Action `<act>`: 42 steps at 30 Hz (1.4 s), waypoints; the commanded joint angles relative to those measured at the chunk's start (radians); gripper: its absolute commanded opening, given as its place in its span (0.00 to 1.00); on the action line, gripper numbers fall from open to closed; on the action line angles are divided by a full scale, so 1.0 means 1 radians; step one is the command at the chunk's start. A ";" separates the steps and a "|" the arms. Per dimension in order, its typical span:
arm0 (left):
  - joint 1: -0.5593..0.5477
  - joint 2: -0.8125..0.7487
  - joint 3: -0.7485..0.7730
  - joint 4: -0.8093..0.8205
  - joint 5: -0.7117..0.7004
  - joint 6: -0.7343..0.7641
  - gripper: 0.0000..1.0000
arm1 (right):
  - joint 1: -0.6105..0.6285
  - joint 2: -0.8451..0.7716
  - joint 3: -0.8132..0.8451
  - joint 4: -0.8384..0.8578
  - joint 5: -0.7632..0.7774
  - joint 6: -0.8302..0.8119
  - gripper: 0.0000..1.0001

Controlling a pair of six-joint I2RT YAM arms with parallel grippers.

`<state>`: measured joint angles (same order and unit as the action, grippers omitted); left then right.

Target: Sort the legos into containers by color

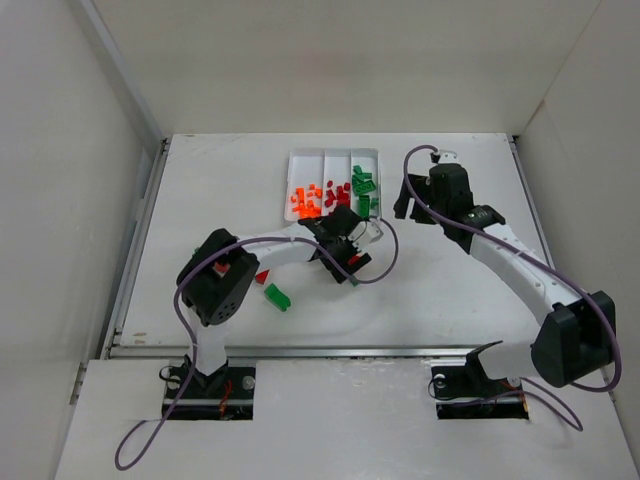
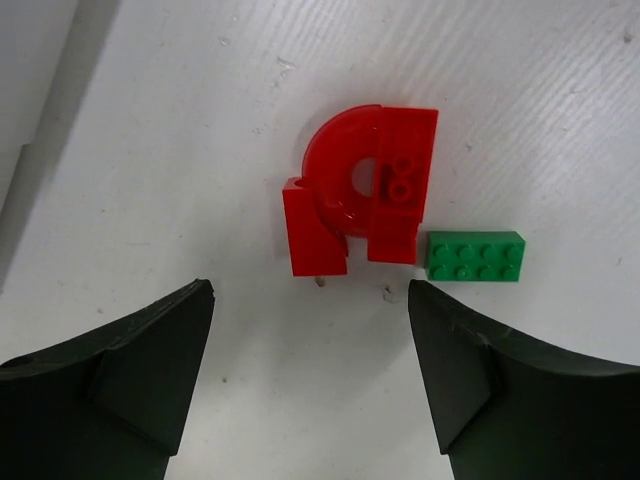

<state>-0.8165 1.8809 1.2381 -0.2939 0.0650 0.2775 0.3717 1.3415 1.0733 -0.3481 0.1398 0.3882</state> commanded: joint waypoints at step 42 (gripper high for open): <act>0.178 -0.062 0.334 -0.007 -0.074 -0.120 0.00 | -0.027 0.088 0.102 0.044 -0.023 -0.074 0.84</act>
<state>-0.6689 1.8385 1.4872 -0.3767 0.0071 0.1917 0.3519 1.4002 1.1076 -0.3298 0.1226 0.3279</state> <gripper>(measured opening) 0.141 0.843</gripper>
